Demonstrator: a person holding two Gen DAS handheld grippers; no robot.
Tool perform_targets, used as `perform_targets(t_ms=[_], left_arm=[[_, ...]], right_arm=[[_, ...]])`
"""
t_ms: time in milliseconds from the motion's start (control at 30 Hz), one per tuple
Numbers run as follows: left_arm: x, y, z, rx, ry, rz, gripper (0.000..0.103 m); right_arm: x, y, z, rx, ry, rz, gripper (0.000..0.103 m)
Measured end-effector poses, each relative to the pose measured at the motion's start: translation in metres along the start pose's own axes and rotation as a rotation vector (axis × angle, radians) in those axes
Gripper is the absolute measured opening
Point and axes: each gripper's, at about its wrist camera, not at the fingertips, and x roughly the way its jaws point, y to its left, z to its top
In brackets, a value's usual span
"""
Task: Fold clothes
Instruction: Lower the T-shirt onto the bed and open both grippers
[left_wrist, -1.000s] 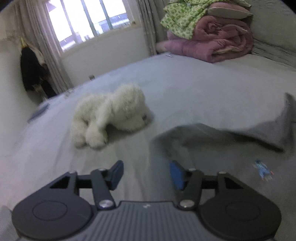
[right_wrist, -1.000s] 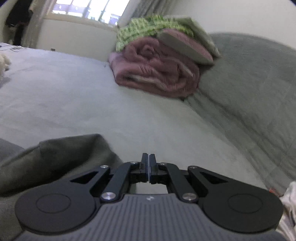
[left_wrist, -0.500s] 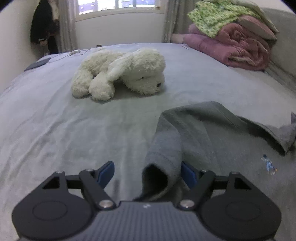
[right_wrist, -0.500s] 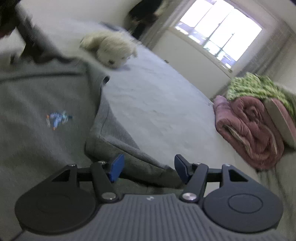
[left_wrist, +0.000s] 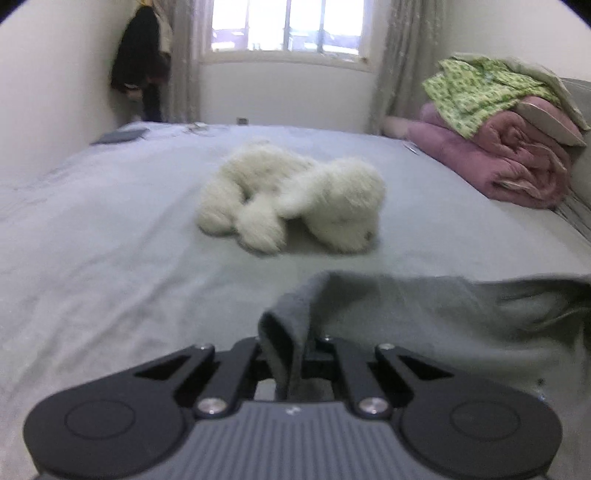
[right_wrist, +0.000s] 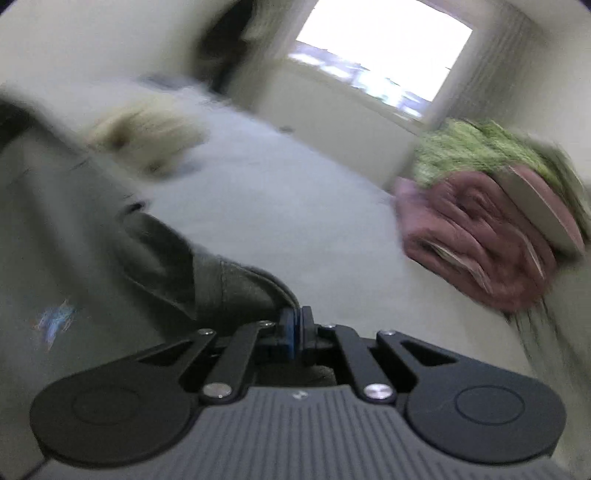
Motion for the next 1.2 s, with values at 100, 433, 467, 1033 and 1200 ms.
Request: perform_targets(t_ms=[100, 433, 467, 1033, 1200], left_arm=[[0.006, 0.001, -0.002, 0.034, 0.002, 0.046, 0.003], [0.023, -0.009, -0.001, 0.048, -0.023, 0.057, 0.003], [0.02, -0.011, 0.002, 0.043, -0.043, 0.062, 0.003], [0.03, 0.02, -0.005, -0.072, 0.025, 0.151, 0.032], [-0.001, 0.026, -0.008, -0.11, 0.081, 0.119, 0.038]], right_arm=[[0.022, -0.004, 0.009, 0.077, 0.053, -0.054, 0.001], [0.053, 0.0, 0.012, 0.154, 0.076, -0.215, 0.001], [0.051, -0.001, 0.015, 0.157, 0.054, -0.23, 0.001], [0.027, -0.078, -0.032, 0.395, 0.181, -0.24, 0.046], [-0.023, -0.099, -0.067, 0.607, 0.216, -0.177, 0.053]])
